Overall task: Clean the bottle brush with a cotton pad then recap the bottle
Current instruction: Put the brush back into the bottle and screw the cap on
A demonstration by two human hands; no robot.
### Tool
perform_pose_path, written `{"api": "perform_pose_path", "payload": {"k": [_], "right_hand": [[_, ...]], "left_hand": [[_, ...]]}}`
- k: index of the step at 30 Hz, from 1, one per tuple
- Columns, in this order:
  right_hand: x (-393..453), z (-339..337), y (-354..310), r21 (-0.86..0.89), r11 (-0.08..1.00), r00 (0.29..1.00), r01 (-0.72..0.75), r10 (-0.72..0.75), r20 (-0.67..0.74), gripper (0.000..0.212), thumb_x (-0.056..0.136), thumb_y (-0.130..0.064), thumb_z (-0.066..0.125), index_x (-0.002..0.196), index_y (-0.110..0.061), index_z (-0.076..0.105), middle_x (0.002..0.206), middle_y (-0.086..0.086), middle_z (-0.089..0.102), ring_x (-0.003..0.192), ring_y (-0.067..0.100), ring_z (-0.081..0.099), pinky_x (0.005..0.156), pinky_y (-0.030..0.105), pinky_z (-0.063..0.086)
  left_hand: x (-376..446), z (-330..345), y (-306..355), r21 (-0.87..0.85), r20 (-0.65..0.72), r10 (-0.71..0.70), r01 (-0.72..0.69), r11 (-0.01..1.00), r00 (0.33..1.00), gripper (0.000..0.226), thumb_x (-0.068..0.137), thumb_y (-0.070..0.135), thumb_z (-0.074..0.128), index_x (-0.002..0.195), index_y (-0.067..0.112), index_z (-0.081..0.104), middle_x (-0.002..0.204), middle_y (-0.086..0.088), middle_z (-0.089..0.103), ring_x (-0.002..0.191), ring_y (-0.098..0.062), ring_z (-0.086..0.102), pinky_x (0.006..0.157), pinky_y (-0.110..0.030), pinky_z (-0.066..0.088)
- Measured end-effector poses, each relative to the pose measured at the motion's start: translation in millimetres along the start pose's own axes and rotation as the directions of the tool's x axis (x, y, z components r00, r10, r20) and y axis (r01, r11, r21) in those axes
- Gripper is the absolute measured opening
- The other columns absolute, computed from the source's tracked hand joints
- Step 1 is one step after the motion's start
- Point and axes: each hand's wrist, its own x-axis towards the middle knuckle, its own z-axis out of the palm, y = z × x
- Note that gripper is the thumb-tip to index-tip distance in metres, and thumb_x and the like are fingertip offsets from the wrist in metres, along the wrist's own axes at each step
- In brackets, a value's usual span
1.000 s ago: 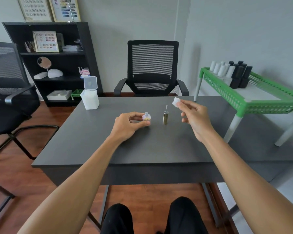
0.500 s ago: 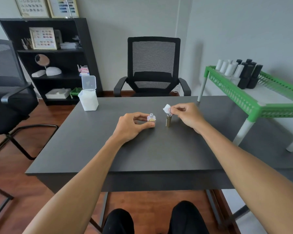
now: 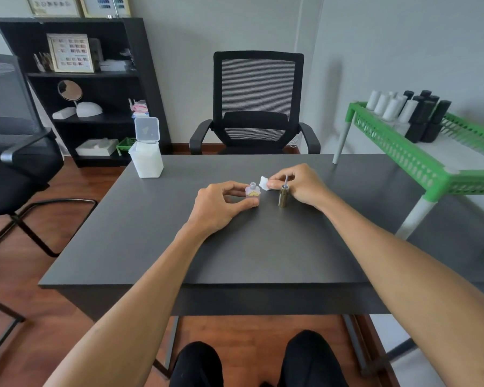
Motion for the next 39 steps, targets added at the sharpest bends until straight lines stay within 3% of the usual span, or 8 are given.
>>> {"api": "perform_pose_path", "payload": {"k": [5,12,16,20,24,28,34,39], "right_hand": [[0,-1,1,-0.001,1.000,1.000,-0.018,0.018,0.007,0.022,0.090,-0.040,0.085,0.105,-0.023,0.088,0.109,0.002,0.084,0.114,0.026,0.074,0.109,0.047,0.054],[-3,-5,10,0.149,0.989,0.999,0.010,-0.004,-0.044,0.012,0.096,-0.025,0.081,0.104,-0.021,0.088,0.107,-0.007,0.084,0.107,0.010,0.076,0.096,0.025,0.054],[-11,-9,12,0.311,0.950,0.985,0.027,0.028,-0.169,0.016,0.097,-0.026,0.077,0.091,-0.038,0.084,0.089,-0.022,0.082,0.076,-0.010,0.067,0.079,0.012,0.053],[-27,-12,15,0.398,0.917,0.961,0.016,0.095,-0.258,0.022,0.101,-0.022,0.068,0.098,-0.038,0.082,0.090,-0.016,0.083,0.065,-0.005,0.063,0.063,0.006,0.048],[-51,-15,18,0.368,0.930,0.981,0.005,0.067,-0.182,0.036,0.096,-0.009,0.063,0.112,-0.035,0.081,0.102,-0.016,0.084,0.085,-0.001,0.070,0.073,0.012,0.049],[-66,-14,18,0.282,0.958,0.997,0.052,-0.035,-0.067,0.035,0.090,-0.014,0.081,0.115,-0.039,0.078,0.105,-0.020,0.083,0.103,-0.005,0.075,0.086,0.008,0.051],[-64,-4,15,0.104,0.992,0.996,0.071,-0.065,-0.063,0.026,0.087,-0.027,0.091,0.112,-0.027,0.084,0.102,-0.015,0.084,0.095,-0.002,0.077,0.093,0.014,0.054],[-65,-5,10,0.099,0.991,0.994,0.094,-0.088,-0.068,0.018,0.088,-0.026,0.089,0.103,-0.034,0.083,0.094,-0.021,0.083,0.086,-0.008,0.074,0.087,0.014,0.050]], "left_hand": [[1,-1,-1,0.012,0.002,0.002,-0.002,1.000,1.000,0.029,0.076,0.066,0.086,0.100,0.055,0.074,0.095,0.039,0.074,0.091,0.014,0.069,0.078,-0.014,0.049],[0,0,-2,0.020,-0.007,-0.005,0.006,1.000,1.000,0.033,0.076,0.064,0.087,0.105,0.049,0.078,0.095,0.035,0.077,0.083,0.014,0.068,0.079,-0.017,0.048],[0,0,-2,0.023,-0.006,-0.012,0.012,1.000,1.000,0.032,0.077,0.062,0.088,0.104,0.049,0.078,0.095,0.035,0.077,0.080,0.013,0.067,0.080,-0.018,0.049],[1,1,-3,0.024,-0.003,-0.010,0.011,1.000,1.000,0.034,0.076,0.061,0.089,0.105,0.047,0.079,0.097,0.033,0.078,0.087,0.007,0.071,0.087,-0.022,0.054],[2,0,-2,0.033,0.007,-0.019,0.018,0.999,1.000,0.028,0.076,0.062,0.088,0.098,0.054,0.075,0.096,0.035,0.077,0.091,0.008,0.072,0.084,-0.017,0.052],[3,-1,-1,0.046,0.009,-0.019,0.018,0.999,1.000,0.027,0.076,0.063,0.087,0.097,0.055,0.073,0.093,0.035,0.076,0.091,0.009,0.071,0.080,-0.014,0.050],[3,-1,0,0.050,0.019,-0.027,0.026,0.998,0.999,0.040,0.078,0.063,0.086,0.112,0.045,0.077,0.097,0.031,0.076,0.096,0.003,0.071,0.082,-0.016,0.051],[3,-1,1,0.053,0.022,-0.036,0.035,0.998,0.999,0.040,0.078,0.063,0.086,0.113,0.044,0.077,0.098,0.029,0.077,0.097,0.004,0.071,0.086,-0.019,0.053]]}}
